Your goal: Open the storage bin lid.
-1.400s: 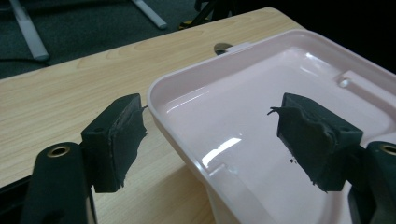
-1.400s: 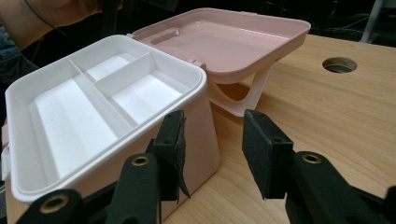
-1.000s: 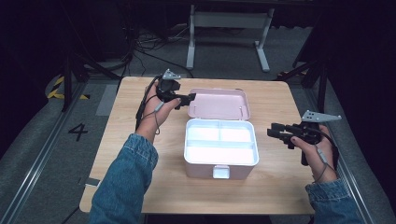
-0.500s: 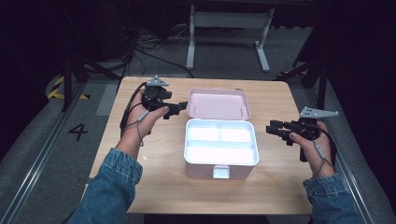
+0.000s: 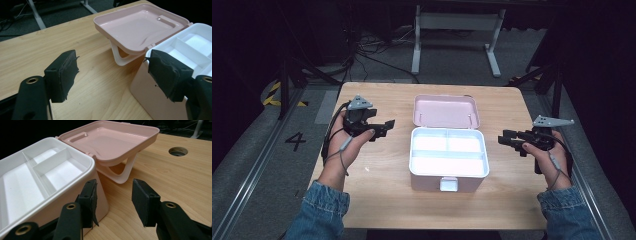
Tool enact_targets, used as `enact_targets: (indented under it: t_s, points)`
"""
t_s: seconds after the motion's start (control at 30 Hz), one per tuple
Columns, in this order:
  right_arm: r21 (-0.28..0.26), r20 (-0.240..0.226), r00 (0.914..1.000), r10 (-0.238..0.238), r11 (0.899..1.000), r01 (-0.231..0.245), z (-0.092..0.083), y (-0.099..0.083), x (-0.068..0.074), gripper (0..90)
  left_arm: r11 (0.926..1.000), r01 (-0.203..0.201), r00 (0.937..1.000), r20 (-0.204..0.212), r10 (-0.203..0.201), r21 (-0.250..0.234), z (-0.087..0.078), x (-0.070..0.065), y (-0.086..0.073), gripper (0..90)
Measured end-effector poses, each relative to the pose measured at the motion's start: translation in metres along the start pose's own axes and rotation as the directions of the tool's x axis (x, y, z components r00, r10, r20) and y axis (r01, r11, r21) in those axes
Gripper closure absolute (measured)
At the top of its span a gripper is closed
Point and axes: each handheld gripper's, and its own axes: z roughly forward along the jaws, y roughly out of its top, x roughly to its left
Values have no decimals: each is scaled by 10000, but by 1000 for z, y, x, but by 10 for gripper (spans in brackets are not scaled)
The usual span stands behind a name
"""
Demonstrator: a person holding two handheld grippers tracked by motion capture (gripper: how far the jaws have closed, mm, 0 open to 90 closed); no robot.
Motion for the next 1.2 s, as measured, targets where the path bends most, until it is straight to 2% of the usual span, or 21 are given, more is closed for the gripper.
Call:
enact_targets:
  t_s: [0.07, 0.37, 0.53, 0.6, 0.7, 0.77, 0.93, 1.07, 1.2]
  points:
    - [64, 47, 10000, 5, 10000, -5, 0, -1, -1, 560, 9999, 145, 9998, 102, -144, -88, -5, 2, -8, 243]
    - [262, 321, 9994, 138, 9995, -147, -3, -8, -5, 550, 9986, 521, 9982, -290, -522, -40, -6, 8, -43, 245]
    - [366, 455, 9988, 187, 9991, -204, -3, -12, -7, 549, 9961, 878, 9961, -122, -879, -90, -6, 10, -61, 245]
    - [413, 475, 9986, 212, 9989, -231, -3, -13, -9, 548, 9961, 878, 9960, -185, -877, 89, -5, 11, -65, 246]
    - [538, 583, 9979, 277, 9981, -308, -2, -16, -10, 547, 9962, 861, 9951, -501, -853, 155, -5, 11, -71, 245]
    - [585, 653, 9976, 211, 9980, -250, -2, -17, -11, 547, 9967, 785, 9956, -528, -773, 199, -4, 11, -74, 246]
    - [848, 877, 9959, 228, 9959, -303, 1, -23, -15, 542, 9942, 961, 9936, -645, -930, 477, -3, 15, -85, 246]
    - [1004, 944, 9952, 257, 9943, -352, 3, -27, -18, 533, 9916, 983, 9931, -723, -923, 844, 2, 19, -93, 245]
    - [994, 942, 9951, 297, 9943, -391, 3, -28, -19, 529, 9897, 1067, 9924, -712, -1002, 956, 5, 23, -97, 245]
